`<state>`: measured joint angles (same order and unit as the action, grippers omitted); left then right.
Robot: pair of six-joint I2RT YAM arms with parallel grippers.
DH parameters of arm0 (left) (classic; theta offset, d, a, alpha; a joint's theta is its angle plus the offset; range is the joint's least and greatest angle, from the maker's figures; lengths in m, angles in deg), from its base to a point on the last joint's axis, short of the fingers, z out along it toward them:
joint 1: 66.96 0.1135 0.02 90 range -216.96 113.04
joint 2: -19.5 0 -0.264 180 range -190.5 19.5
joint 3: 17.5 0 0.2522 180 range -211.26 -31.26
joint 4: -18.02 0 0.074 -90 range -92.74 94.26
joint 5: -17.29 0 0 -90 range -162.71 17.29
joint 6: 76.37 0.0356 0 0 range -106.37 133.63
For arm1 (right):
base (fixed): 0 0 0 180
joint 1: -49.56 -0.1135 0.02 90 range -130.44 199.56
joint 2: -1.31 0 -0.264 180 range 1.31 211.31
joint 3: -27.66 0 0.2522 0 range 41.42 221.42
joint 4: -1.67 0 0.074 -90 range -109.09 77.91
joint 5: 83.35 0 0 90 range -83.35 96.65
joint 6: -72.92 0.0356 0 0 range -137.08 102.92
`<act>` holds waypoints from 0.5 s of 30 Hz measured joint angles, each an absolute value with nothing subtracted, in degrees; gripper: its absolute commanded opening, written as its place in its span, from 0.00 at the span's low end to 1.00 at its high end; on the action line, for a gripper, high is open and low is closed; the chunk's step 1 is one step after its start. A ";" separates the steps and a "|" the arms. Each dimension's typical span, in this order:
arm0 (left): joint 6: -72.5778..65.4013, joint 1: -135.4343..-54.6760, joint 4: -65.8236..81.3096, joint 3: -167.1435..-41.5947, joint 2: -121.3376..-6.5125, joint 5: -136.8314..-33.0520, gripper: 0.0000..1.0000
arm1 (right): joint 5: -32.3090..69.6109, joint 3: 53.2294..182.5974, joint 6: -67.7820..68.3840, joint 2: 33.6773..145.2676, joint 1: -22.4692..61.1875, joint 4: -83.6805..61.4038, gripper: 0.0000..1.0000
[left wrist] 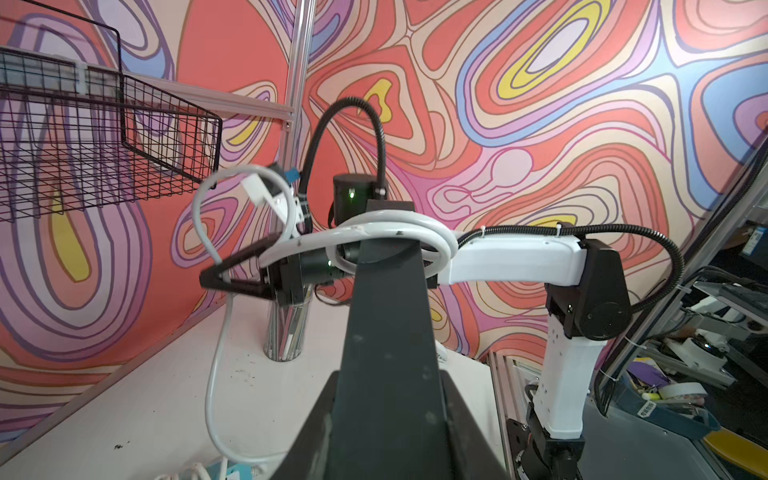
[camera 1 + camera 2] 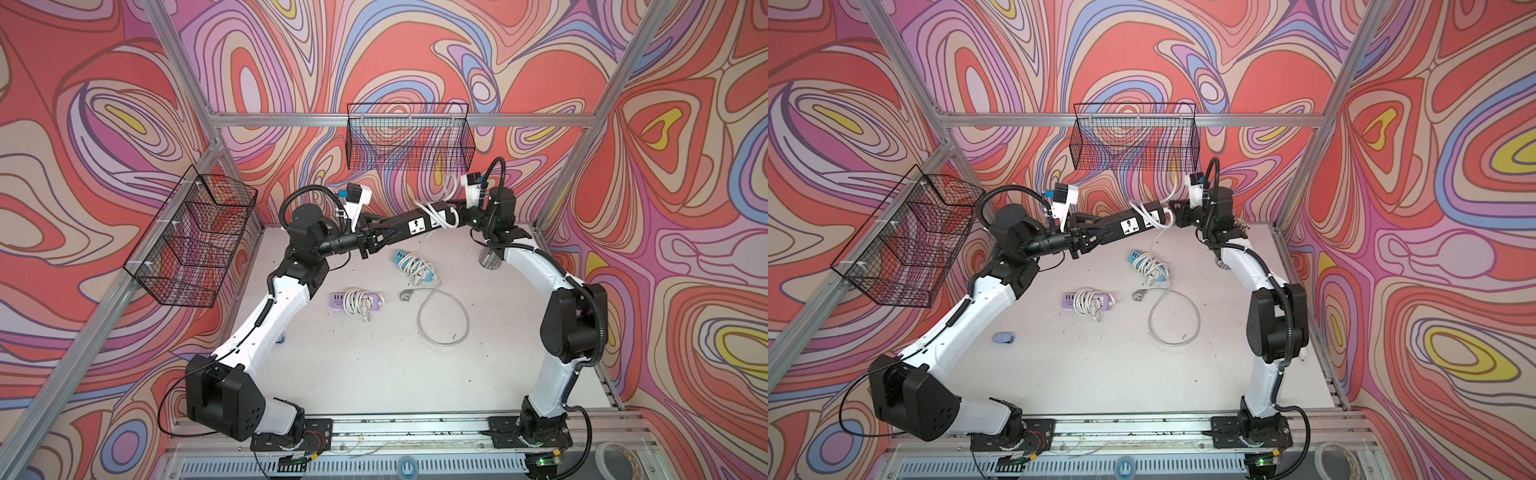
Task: Unwrap the cord wrapped around the power strip
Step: Unwrap the power cord from the power strip.
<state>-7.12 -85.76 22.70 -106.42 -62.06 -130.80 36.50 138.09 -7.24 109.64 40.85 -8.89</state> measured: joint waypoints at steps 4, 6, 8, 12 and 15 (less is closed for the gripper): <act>-3.49 -85.85 18.83 -107.01 -63.17 -130.01 0.00 | 37.26 146.57 -7.35 109.16 43.63 -12.49 0.00; -1.42 -85.85 16.56 -107.29 -63.83 -128.70 0.00 | 37.68 149.69 -7.39 108.46 45.00 -14.57 0.00; 0.99 -85.90 13.93 -107.29 -64.18 -126.56 0.00 | 37.90 151.57 -7.43 107.02 46.18 -16.62 0.00; 6.08 -86.00 9.47 -107.29 -64.15 -120.66 0.00 | 38.01 151.07 -7.59 100.99 48.17 -19.93 0.00; 9.03 -86.05 8.05 -107.14 -63.78 -115.52 0.00 | 37.92 147.05 -7.56 94.71 49.07 -20.65 0.00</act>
